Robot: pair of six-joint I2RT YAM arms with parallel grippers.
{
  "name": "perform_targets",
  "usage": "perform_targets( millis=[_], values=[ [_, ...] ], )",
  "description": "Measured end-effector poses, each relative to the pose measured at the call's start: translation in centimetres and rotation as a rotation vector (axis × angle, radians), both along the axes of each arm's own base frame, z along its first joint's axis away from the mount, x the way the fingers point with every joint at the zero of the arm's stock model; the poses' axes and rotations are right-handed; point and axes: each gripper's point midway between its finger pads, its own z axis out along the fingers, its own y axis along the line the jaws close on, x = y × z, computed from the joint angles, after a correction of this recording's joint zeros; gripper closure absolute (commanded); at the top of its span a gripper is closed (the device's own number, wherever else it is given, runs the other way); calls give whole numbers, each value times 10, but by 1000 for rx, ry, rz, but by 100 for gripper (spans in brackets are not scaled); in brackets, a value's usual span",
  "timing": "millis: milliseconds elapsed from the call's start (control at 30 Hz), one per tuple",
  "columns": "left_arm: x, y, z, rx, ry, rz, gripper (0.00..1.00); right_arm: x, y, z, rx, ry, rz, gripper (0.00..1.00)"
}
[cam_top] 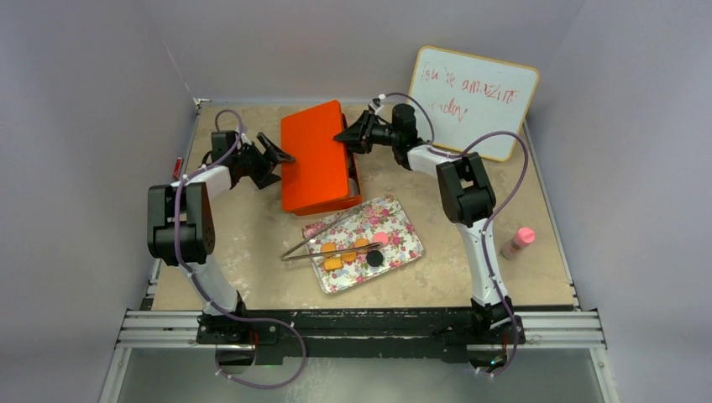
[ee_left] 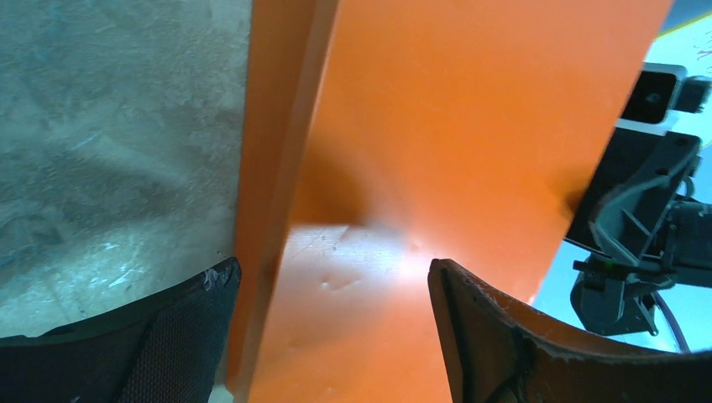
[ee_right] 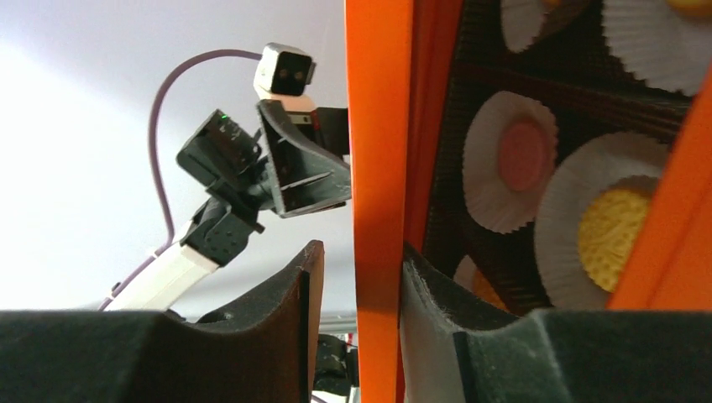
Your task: Pack the cookies
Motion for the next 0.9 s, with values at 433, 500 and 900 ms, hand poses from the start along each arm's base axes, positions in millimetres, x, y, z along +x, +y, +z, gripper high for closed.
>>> perform_targets(
  millis=[433,500,900],
  values=[
    [2,-11,9,-40,-28,-27,21,17,-11,-29,-141,-5,-66,45],
    [2,-12,10,-45,-30,-32,21,19,-12,-30,-156,-12,-69,41],
    [-1,-16,9,-61,-19,-38,21,29,-26,-40,-317,-83,-108,32]
  ],
)
